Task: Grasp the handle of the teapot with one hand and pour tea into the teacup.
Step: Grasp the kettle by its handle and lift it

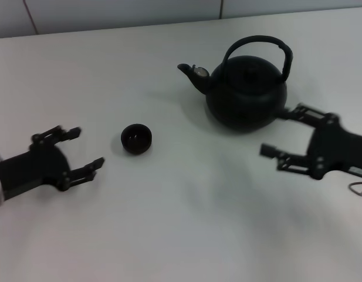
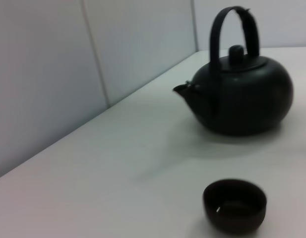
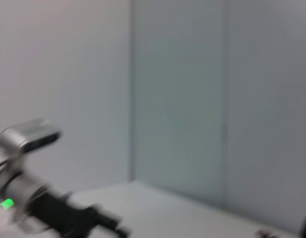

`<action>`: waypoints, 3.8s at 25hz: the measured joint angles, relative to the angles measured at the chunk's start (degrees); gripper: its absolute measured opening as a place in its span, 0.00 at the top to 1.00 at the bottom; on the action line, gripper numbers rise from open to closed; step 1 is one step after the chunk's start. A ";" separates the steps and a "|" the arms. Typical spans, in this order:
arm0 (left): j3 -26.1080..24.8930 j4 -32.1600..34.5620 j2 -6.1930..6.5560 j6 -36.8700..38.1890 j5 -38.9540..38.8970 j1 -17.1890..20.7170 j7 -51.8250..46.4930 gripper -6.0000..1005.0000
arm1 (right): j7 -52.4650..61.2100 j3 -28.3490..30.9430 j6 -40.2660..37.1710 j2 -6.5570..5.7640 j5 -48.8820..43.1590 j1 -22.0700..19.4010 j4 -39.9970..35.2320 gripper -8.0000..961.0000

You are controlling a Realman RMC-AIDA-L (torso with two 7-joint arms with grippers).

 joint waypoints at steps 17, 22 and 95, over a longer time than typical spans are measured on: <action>-1.81 0.49 0.10 3.10 0.37 2.18 -0.56 0.20 | -17.71 1.03 11.41 0.19 33.96 -3.82 19.05 0.15; -1.77 0.49 0.10 3.40 0.39 2.16 -0.61 0.20 | -17.89 1.59 17.32 0.23 34.26 0.24 20.06 0.15; -1.61 1.50 0.10 3.77 0.57 1.77 -0.74 0.20 | -19.85 -0.76 29.30 0.19 34.54 14.76 22.62 0.87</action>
